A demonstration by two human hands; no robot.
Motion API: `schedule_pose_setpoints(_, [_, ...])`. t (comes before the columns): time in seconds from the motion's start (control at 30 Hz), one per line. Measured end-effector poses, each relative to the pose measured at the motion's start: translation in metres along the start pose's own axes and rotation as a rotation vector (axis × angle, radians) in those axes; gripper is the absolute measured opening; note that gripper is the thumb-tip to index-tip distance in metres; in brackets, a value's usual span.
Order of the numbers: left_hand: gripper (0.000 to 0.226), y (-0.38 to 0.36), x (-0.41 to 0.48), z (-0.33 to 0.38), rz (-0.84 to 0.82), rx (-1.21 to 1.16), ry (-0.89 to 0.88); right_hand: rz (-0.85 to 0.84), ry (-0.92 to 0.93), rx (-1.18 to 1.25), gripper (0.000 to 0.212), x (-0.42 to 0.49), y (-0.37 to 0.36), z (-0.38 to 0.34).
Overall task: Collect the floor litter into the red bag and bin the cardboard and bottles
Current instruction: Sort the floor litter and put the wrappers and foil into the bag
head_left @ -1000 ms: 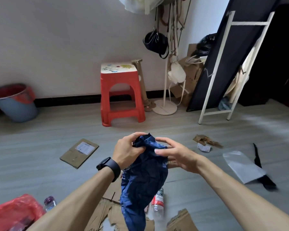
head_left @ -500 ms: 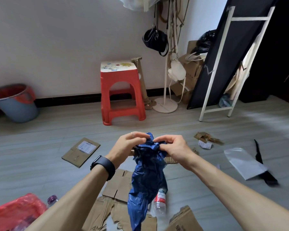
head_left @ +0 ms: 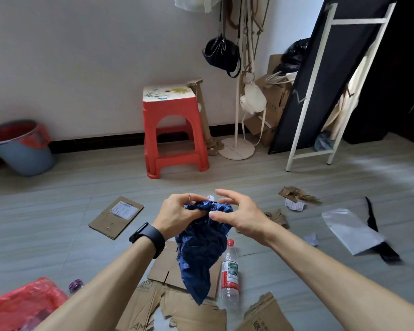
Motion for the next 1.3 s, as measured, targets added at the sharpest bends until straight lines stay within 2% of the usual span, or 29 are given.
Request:
schedule_pose_setpoints(0.1, [0.021, -0.003, 0.0, 0.005, -0.018, -0.119, 0.043, 0.079, 0.046, -0.043, 0.039, 0.005, -0.001, 0.001])
schedule_pose_setpoints(0.2, [0.032, -0.002, -0.002, 0.012, -0.101, -0.158, 0.044, 0.185, 0.07, -0.144, 0.025, 0.006, 0.003, -0.007])
schedule_pose_setpoints(0.3, [0.043, 0.005, -0.004, 0.012, -0.036, 0.116, -0.073, 0.14, 0.007, -0.101, 0.023, 0.007, 0.007, -0.008])
schedule_pose_setpoints(0.37, [0.061, 0.006, -0.004, 0.009, -0.01, 0.371, -0.172, 0.085, -0.012, -0.047, 0.025, 0.007, 0.008, -0.009])
schedule_pose_setpoints(0.4, [0.066, 0.006, -0.004, 0.006, -0.016, 0.417, -0.198, 0.061, -0.009, -0.015, 0.027, 0.007, 0.007, -0.01])
schedule_pose_setpoints(0.43, [0.061, 0.005, -0.004, 0.007, -0.029, 0.392, -0.202, 0.045, 0.005, 0.021, 0.029, 0.007, 0.008, -0.01])
schedule_pose_setpoints(0.5, [0.038, 0.006, -0.002, 0.006, -0.012, 0.313, -0.154, 0.053, 0.048, 0.074, 0.028, 0.008, 0.009, -0.011])
schedule_pose_setpoints(0.6, [0.02, 0.009, 0.0, 0.004, 0.071, 0.273, -0.071, 0.15, 0.126, 0.063, 0.024, 0.012, 0.009, -0.006])
schedule_pose_setpoints(0.77, [0.014, 0.006, -0.001, 0.01, 0.16, 0.137, 0.015, 0.302, 0.05, -0.059, 0.045, 0.016, 0.019, -0.002])
schedule_pose_setpoints(0.83, [0.011, 0.005, -0.001, 0.012, 0.204, 0.114, 0.036, 0.302, 0.041, -0.041, 0.04, 0.016, 0.021, -0.001])
schedule_pose_setpoints(0.93, [0.012, -0.001, 0.0, 0.013, 0.24, 0.141, 0.059, 0.351, 0.134, -0.001, 0.019, 0.013, 0.011, -0.005])
schedule_pose_setpoints(1.0, [0.014, -0.005, 0.002, 0.012, 0.271, 0.171, 0.077, 0.375, 0.213, -0.096, 0.023, 0.009, 0.002, -0.009])
schedule_pose_setpoints(1.13, [0.013, -0.006, 0.005, 0.009, 0.259, 0.059, 0.173, 0.3, 0.331, -0.185, 0.03, 0.002, -0.014, -0.012])
schedule_pose_setpoints(1.23, [0.01, -0.004, 0.003, 0.008, 0.184, -0.13, 0.21, 0.233, 0.358, -0.166, 0.03, 0.0, -0.02, -0.013])
schedule_pose_setpoints(1.3, [0.019, -0.003, 0.001, 0.01, 0.1, -0.305, 0.218, 0.171, 0.338, -0.148, 0.035, -0.002, -0.024, -0.015])
Point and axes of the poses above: each hand's wrist, its own x-axis towards the middle knuckle, its own y-axis out of the back of the hand, z = x × y, the point moved 2 cm from there along x, towards the middle knuckle, and after that the axes turned 12 degrees about x, right-handed, at the moved point
